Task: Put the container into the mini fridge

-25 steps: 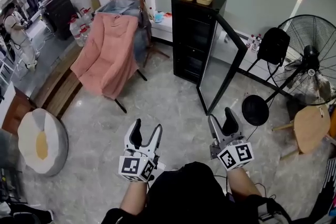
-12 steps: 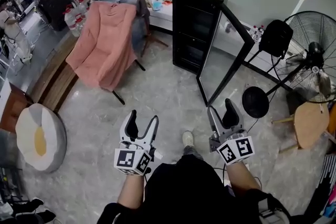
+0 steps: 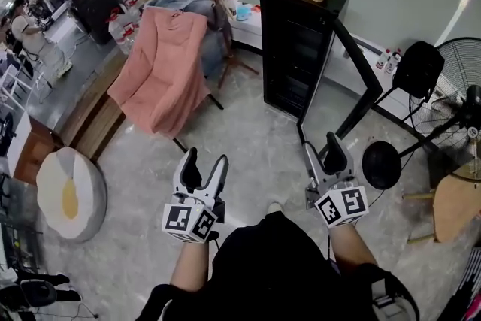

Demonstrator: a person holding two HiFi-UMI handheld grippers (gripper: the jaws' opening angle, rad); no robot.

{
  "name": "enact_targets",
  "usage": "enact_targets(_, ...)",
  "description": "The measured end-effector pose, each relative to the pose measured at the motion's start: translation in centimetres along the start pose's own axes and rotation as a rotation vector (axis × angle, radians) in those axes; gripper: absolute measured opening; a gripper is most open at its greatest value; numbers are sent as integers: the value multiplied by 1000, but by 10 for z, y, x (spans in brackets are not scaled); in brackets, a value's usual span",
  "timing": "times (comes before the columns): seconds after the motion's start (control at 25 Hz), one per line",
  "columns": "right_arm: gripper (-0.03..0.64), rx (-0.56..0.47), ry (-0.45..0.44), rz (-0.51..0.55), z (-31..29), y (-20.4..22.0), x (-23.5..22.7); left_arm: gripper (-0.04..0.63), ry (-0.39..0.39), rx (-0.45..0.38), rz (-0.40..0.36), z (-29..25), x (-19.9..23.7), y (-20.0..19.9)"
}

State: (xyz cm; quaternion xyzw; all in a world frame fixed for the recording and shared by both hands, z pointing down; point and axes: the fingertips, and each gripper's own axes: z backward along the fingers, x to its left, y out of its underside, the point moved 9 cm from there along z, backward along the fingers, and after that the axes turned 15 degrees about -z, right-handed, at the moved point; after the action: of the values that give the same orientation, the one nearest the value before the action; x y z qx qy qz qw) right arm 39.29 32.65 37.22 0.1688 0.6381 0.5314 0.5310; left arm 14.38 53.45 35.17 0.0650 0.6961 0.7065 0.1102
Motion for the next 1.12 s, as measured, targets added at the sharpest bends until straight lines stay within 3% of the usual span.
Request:
enact_targets(0.6, 282, 62, -8, -38, -56, -23, -89, 331, -20, 73, 2, -101, -19, 11)
enact_targets(0.84, 272, 65, 1, -42, -96, -23, -99, 331, -27, 72, 20, -127, 2, 25)
enact_targets(1.12, 253, 19, 23, 4, -150, -29, -106, 331, 58, 26, 28, -206, 41, 38)
